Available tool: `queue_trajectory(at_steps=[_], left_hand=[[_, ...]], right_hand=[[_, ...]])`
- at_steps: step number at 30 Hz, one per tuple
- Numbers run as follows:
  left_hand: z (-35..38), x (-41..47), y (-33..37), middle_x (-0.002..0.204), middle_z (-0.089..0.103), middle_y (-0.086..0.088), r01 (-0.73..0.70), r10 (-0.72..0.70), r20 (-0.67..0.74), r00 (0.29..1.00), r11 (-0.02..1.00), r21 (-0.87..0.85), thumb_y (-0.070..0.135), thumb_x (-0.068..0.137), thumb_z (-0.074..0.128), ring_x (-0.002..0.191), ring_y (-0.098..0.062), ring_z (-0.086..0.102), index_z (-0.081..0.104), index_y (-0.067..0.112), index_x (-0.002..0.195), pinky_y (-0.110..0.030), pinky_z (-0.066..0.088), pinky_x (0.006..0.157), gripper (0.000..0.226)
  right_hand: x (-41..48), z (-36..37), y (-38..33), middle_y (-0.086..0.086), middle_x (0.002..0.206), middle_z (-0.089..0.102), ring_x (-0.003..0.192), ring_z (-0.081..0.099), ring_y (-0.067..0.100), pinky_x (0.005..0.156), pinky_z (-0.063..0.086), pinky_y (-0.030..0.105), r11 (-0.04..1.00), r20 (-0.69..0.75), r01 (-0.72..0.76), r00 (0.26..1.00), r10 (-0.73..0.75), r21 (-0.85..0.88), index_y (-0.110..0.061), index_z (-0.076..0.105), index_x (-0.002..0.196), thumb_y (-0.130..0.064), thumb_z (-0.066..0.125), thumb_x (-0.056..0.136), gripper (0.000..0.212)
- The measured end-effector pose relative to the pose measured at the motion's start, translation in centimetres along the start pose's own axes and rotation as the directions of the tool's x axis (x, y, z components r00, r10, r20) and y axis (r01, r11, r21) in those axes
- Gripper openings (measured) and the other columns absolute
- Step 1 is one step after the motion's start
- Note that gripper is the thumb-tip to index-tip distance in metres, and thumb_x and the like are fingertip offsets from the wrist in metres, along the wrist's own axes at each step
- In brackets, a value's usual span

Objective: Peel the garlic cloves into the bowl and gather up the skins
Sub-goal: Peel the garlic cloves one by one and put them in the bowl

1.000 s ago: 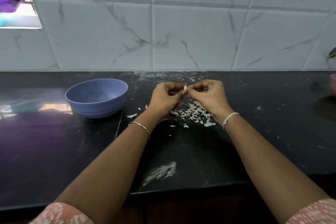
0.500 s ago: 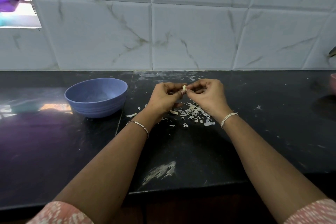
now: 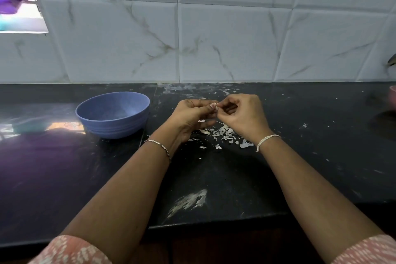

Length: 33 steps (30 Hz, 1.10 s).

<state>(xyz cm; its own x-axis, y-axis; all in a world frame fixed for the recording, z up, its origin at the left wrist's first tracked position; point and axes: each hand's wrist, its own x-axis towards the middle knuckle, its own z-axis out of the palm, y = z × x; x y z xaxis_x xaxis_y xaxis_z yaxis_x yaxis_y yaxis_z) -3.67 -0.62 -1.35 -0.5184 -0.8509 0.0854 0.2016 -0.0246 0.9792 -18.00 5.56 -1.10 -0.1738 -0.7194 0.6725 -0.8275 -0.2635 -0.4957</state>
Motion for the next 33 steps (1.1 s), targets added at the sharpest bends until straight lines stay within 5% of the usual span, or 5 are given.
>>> queue_trajectory(at_steps=[5,20,25,33], left_hand=[[-0.2,-0.1,0.3,0.080,0.071,-0.005,0.047,-0.043,0.039,0.998,0.992,-0.117,0.003,0.090,0.063,0.073,-0.011,0.068,0.070,0.007,0.096,-0.025,0.059,0.065,0.010],[-0.1,-0.3,0.4,0.083,0.072,-0.005,-0.007,0.010,0.047,0.999,0.997,-0.071,0.001,0.087,0.067,0.075,-0.014,0.070,0.070,0.007,0.100,-0.027,0.059,0.063,0.015],[0.3,0.0,-0.1,0.084,0.066,-0.006,-0.122,0.121,0.017,0.993,0.988,0.094,0.004,0.088,0.068,0.073,-0.012,0.065,0.070,0.008,0.104,-0.031,0.061,0.067,0.016],[0.6,0.2,-0.4,0.088,0.065,-0.008,-0.247,0.249,0.032,0.968,0.922,0.297,0.008,0.088,0.070,0.076,-0.016,0.064,0.074,0.018,0.098,-0.029,0.057,0.063,0.015]], right_hand=[[0.0,-0.1,-0.2,-0.010,0.074,0.069,0.064,0.063,0.002,0.063,0.052,0.016,0.996,-0.022,0.012,1.000,-0.010,0.084,-0.017,0.076,0.084,-0.011,0.077,0.073,0.013],[0.2,-0.2,0.0,-0.005,0.079,0.073,0.073,0.068,0.012,0.069,0.057,0.023,0.949,-0.008,-0.186,0.981,0.195,0.255,-0.021,0.074,0.080,-0.010,0.080,0.076,0.014],[0.2,-0.5,-0.5,0.009,0.080,0.070,0.064,0.063,0.011,0.064,0.054,0.024,0.748,0.136,-0.408,0.907,0.399,0.524,-0.009,0.072,0.080,-0.009,0.079,0.079,0.007],[0.5,-0.7,-0.5,0.008,0.073,0.064,0.060,0.057,0.011,0.058,0.049,0.019,0.465,0.330,-0.593,0.781,0.530,0.658,-0.004,0.067,0.078,-0.002,0.075,0.079,0.009]])
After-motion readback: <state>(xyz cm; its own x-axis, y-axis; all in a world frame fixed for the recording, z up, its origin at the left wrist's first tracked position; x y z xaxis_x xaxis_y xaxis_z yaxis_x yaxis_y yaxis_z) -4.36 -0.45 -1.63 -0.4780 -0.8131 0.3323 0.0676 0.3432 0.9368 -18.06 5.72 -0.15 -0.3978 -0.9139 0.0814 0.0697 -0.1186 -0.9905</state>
